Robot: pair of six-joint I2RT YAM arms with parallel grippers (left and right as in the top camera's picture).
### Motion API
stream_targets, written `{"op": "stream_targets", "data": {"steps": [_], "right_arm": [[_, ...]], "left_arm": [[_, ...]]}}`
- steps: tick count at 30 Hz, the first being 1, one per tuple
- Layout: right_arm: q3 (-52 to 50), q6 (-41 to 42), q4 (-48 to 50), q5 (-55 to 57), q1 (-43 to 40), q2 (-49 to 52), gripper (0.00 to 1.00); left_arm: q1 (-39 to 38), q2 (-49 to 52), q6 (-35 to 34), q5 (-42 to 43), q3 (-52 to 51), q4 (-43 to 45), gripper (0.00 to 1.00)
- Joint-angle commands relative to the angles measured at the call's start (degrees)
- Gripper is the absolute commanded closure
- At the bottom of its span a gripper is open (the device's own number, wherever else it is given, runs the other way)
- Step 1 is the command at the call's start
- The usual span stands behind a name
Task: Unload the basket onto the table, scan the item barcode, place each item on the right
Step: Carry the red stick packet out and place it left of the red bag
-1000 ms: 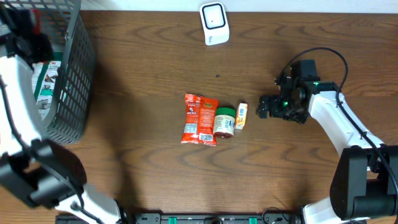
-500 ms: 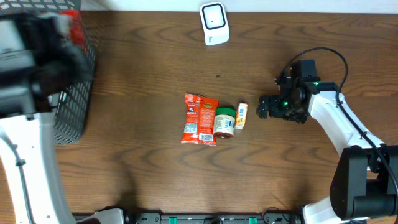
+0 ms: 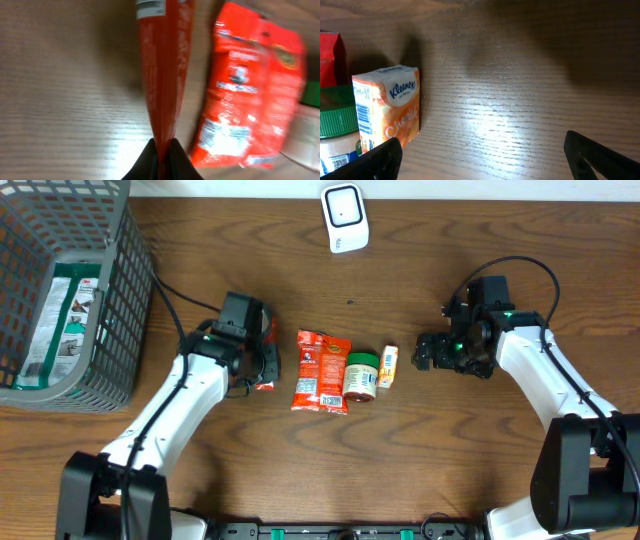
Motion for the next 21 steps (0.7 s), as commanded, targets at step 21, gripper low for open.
{"op": "stream_targets", "data": {"steps": [21], "right_arm": [[0.68, -0.22, -0.04, 0.09, -0.33, -0.44, 0.01]], "left_arm": [[-4.50, 2.25, -2.91, -4.50, -4.96, 4.79, 0.92]]}}
